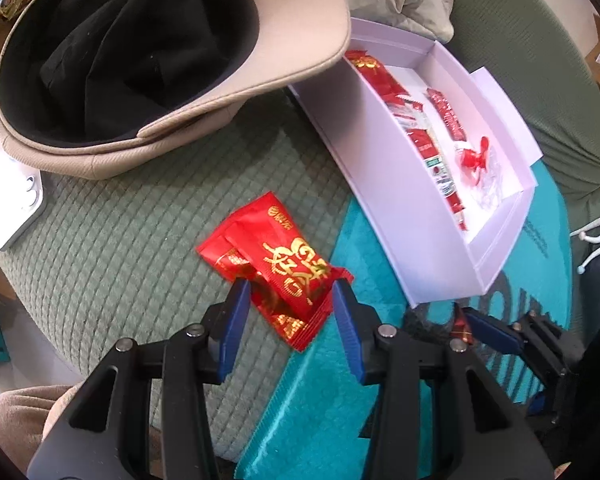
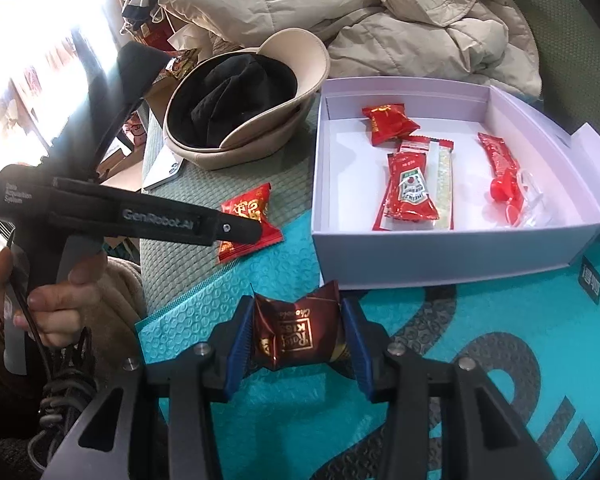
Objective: Organize objects
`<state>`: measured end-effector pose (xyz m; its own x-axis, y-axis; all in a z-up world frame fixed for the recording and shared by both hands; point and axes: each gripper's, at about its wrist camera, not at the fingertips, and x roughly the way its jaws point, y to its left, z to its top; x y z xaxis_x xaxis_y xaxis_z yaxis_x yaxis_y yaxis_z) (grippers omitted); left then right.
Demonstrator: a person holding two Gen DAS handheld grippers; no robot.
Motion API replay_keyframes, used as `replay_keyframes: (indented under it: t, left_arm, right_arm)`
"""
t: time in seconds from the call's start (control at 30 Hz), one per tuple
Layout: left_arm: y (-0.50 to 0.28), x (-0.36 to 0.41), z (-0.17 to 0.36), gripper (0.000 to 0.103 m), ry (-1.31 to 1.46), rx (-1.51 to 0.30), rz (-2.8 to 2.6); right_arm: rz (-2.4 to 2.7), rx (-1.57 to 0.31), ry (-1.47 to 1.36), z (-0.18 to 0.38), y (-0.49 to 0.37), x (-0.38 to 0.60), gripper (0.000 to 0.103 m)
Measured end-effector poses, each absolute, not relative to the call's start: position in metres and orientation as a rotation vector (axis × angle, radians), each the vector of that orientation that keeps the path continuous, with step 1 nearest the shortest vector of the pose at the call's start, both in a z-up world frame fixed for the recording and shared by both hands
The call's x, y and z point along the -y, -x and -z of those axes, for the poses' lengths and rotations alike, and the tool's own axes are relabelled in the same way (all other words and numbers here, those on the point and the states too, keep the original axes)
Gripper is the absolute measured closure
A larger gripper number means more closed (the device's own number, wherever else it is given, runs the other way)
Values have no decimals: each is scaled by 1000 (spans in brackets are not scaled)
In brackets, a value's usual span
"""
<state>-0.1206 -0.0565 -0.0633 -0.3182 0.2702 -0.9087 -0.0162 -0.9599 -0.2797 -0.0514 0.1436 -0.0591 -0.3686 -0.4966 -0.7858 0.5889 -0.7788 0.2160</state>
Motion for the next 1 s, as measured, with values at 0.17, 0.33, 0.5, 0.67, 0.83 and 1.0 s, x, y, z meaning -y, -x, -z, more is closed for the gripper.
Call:
replay_keyframes:
  t: [0.17, 0.33, 0.5, 0.67, 0.83, 1.0]
  left_arm:
    - [131, 57, 61, 62, 1742, 358, -2424]
    - [141, 51, 65, 55, 1833, 348, -2440]
    - [152, 51, 74, 37, 1938, 378, -2455]
    - [158, 54, 76, 36, 1924, 421, -2466]
    - [155, 48, 77, 36, 1864, 361, -2536]
    - [147, 45, 74, 49, 1804, 308, -2586]
  right_arm:
    - [2180, -111, -1195, 58, 56, -148, 58]
    - [2196, -77, -1198, 58, 60, -156, 58]
    - [2213, -46, -1210, 58, 63, -165, 58]
    - [2232, -46, -1217, 58, 64, -171, 58]
    - [2217, -66, -1221, 62, 61, -167, 58]
    - [2217, -111, -1227, 67, 58, -165, 58]
